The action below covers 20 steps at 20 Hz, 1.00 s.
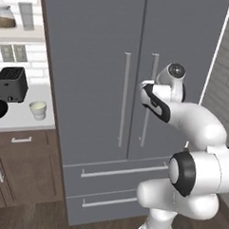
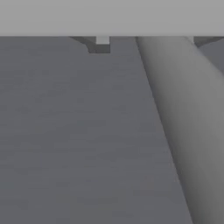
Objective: Grab a lemon wedge from the fridge and one ice cube from the ice bowl, and put them in the glass of lemonade.
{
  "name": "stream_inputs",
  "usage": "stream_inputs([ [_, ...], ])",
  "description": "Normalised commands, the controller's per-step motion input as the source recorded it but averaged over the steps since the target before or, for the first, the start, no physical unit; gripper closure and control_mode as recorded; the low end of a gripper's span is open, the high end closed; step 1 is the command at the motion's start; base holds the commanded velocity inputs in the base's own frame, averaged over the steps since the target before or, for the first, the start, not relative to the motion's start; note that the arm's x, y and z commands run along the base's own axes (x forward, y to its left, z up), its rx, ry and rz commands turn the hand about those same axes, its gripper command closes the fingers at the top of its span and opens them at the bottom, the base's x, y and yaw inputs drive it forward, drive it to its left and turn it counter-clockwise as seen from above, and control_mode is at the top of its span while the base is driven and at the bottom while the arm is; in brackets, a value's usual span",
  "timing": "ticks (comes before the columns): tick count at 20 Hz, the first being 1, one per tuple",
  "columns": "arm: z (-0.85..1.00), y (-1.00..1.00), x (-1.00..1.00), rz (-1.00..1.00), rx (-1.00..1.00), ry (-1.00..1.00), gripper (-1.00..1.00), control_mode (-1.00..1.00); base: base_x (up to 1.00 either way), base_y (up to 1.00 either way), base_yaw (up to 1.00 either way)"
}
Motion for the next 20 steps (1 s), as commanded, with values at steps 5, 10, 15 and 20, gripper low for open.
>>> stream_inputs([
  [5,0.17,-1.00,-0.73,-0.05,0.02,0.00,1.00,-1.00,0.00,0.00,0.00],
  [10,0.16,-1.00,-0.93,-0.07,0.05,0.00,1.00,-1.00,0.00,0.00,0.00],
  [15,0.17,-1.00,-0.92,-0.09,0.08,0.00,1.00,-1.00,0.00,0.00,0.00],
  [20,0.18,-1.00,-0.84,-0.14,0.11,0.00,1.00,-1.00,0.00,0.00,0.00],
])
